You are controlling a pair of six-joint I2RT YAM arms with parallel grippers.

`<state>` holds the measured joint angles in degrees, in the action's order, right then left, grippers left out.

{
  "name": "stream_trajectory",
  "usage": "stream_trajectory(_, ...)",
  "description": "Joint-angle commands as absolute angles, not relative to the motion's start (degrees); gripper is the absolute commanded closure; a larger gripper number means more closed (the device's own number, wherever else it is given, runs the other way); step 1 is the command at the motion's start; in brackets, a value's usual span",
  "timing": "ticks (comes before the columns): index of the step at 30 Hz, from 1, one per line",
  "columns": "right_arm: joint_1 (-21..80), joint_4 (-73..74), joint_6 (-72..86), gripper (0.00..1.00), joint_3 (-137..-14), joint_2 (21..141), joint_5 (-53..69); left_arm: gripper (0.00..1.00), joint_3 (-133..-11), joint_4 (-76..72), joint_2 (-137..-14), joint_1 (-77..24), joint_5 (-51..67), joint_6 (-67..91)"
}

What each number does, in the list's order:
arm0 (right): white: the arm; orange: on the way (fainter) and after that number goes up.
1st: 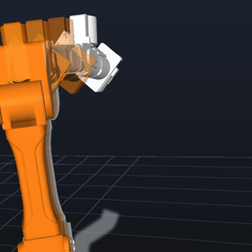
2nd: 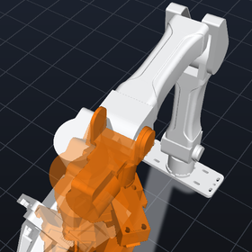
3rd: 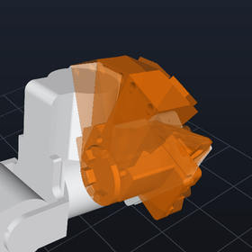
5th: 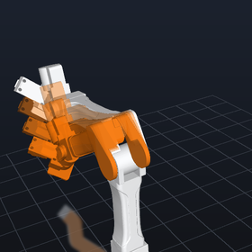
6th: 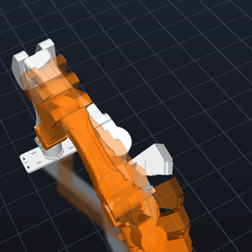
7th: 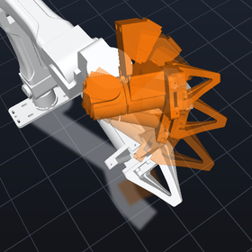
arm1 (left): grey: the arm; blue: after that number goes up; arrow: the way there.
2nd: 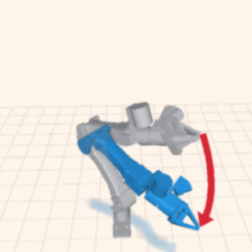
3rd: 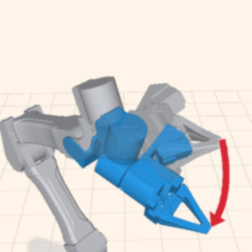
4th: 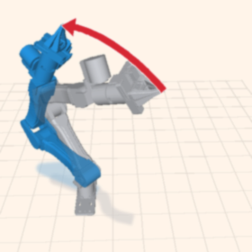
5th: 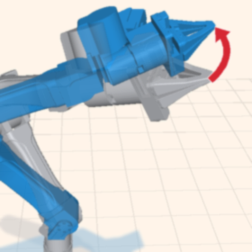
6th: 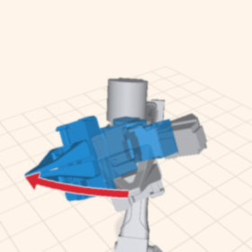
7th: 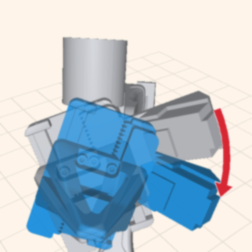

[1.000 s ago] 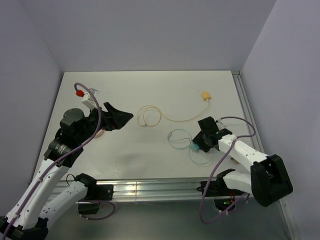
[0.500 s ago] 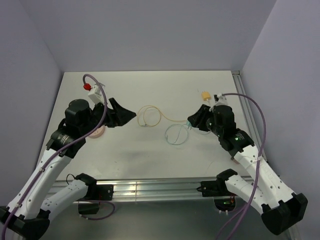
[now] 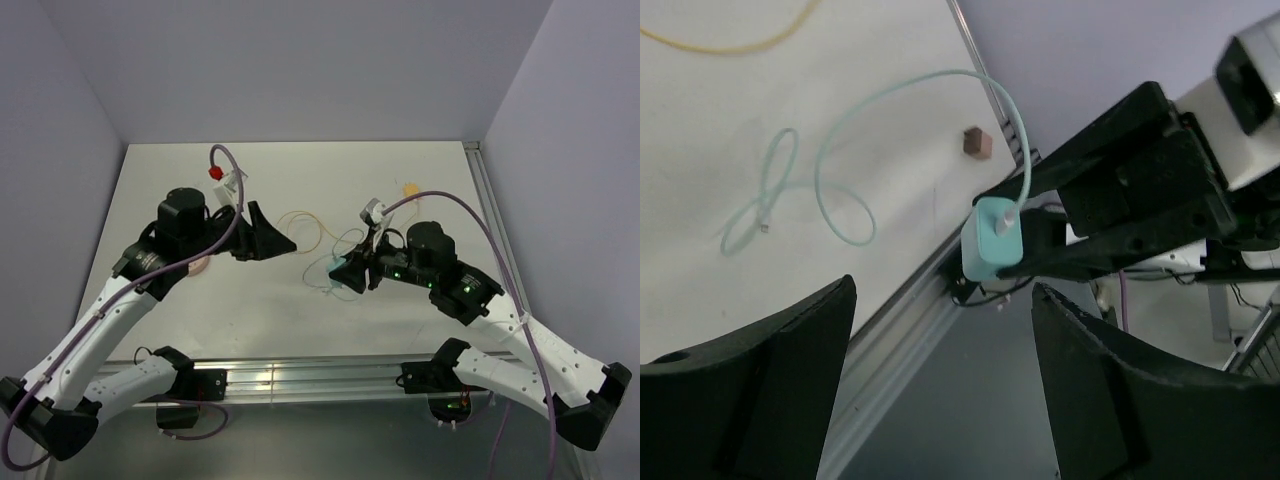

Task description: Insert the plug

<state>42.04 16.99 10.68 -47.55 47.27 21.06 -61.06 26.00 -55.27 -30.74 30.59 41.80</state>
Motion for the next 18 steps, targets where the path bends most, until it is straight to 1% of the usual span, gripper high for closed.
stream_trajectory(1,47.2,14.5,4.1,1.00,-47.8,45.5,21.1,0.24,-61.5,24.3,-58.3,-34.9,32.7,43.6)
stream_trajectory(2,49.5,15.4,3.8,1.00,-48.2,45.8,20.7,0.23,-61.3,24.5,-59.7,-35.9,33.1,43.6)
stream_trajectory(5,51.8,16.9,3.1,1.00,-49.5,47.7,20.4,0.23,-61.3,24.5,-61.1,-39.2,31.8,43.6)
stream_trajectory(7,54.7,18.3,2.6,1.00,-50.4,49.4,17.6,0.23,-61.2,23.9,-62.0,-41.0,31.4,44.0)
stream_trajectory(12,60.1,19.5,2.5,1.00,-51.2,51.4,11.5,0.27,-61.6,25.3,-64.0,-44.6,30.9,43.1)
stream_trajectory(14,60.7,19.4,2.5,1.00,-50.9,51.5,9.8,0.30,-61.1,26.3,-63.7,-46.1,30.0,43.1)
stream_trajectory(18,61.3,18.5,3.1,1.00,-50.2,50.2,9.3,0.30,-60.3,29.0,-62.4,-47.7,25.6,42.4)
